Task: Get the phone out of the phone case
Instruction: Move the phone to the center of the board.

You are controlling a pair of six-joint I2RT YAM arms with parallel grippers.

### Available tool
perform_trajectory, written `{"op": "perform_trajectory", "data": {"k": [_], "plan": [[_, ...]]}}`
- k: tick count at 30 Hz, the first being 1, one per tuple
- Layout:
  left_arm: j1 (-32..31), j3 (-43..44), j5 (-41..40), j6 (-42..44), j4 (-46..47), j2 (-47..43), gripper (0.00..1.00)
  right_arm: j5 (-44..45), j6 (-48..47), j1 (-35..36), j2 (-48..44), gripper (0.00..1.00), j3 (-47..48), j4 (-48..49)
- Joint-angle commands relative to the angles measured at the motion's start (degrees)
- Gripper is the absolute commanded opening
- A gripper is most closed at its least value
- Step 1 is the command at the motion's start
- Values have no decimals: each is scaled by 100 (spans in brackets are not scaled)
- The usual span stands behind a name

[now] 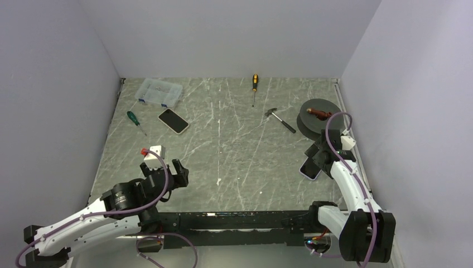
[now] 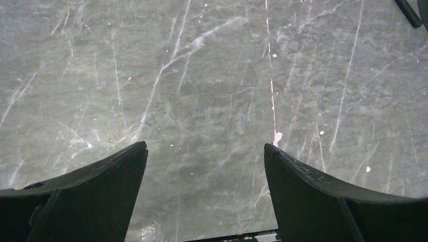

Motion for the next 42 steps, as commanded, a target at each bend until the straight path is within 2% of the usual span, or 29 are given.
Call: {"op": "perform_trajectory", "data": {"k": [1, 5, 10, 20, 33, 38, 42], "plan": [[-32, -112, 30, 167, 284, -178, 92, -258, -117, 54, -130, 99, -120, 414], [-28, -237, 155, 386, 629, -69, 91, -217, -96, 78, 149, 100, -32, 345], [-28, -84, 115, 317, 495, 317, 92, -180, -33, 94, 576, 100, 77, 280], [-32, -204, 290, 372, 644, 163, 91, -115, 150, 155, 863, 97, -29, 465], [-29, -238, 371, 167, 656, 386, 92, 42, 185, 290, 1429, 96, -41, 659], [-32, -255, 434, 153, 718, 453, 91, -122, 59, 297, 1531, 90, -62, 772], [-30, -226, 481, 112, 688, 530, 91, -158, -24, 423, 1602, 79, -19, 792]]}}
